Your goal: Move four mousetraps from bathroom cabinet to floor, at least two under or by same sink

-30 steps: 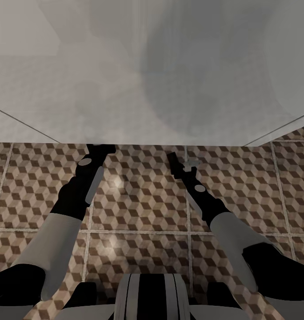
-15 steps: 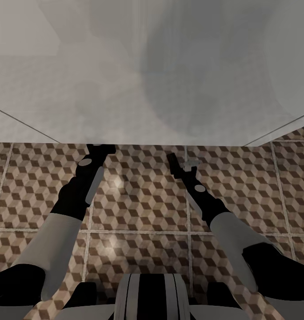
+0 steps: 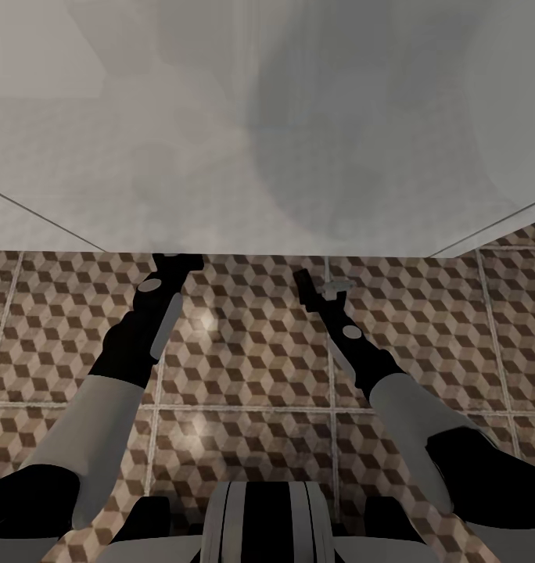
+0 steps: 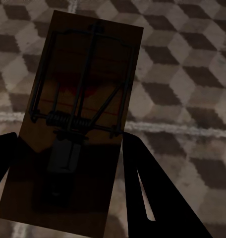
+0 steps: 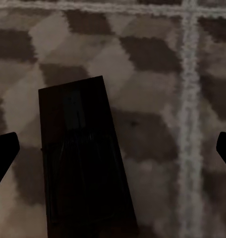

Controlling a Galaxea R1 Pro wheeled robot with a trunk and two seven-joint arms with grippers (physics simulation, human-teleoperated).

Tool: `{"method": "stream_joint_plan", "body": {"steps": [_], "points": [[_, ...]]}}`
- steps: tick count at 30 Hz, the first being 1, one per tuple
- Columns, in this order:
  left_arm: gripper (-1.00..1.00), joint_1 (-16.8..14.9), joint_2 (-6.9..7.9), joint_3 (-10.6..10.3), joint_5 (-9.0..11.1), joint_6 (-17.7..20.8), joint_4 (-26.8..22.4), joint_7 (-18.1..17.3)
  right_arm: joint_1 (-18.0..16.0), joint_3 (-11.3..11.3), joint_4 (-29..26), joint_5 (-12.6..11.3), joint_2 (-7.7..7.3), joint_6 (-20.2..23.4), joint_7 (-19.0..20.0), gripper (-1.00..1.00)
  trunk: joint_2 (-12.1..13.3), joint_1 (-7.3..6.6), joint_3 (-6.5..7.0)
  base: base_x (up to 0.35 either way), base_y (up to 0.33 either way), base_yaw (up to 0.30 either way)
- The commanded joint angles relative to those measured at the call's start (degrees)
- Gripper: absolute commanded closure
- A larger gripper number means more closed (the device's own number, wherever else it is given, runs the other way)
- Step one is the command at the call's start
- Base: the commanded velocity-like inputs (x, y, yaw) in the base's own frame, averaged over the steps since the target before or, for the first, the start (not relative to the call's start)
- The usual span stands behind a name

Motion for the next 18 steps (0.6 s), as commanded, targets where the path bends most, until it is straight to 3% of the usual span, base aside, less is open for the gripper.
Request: {"method": "stream_joint_plan", "body": {"steps": [1,18], "points": [[1.00,0.0,0.03,-0.1,0.4,0.3,-0.1,0.5,0.0,0.5,0.0,-0.6,-0.05,-0.3,-0.3,-1.00,0.0,-0.01,-0.03,0.000,0.000,0.000],[1.00,0.0,0.03,-0.1,0.4,0.3,-0.3,0.5,0.0,0.5,0.0,-0.6,-0.07,0.4,-0.3,-1.00,0.0,-0.01,-0.03,0.000,0.000,0.000]]}}
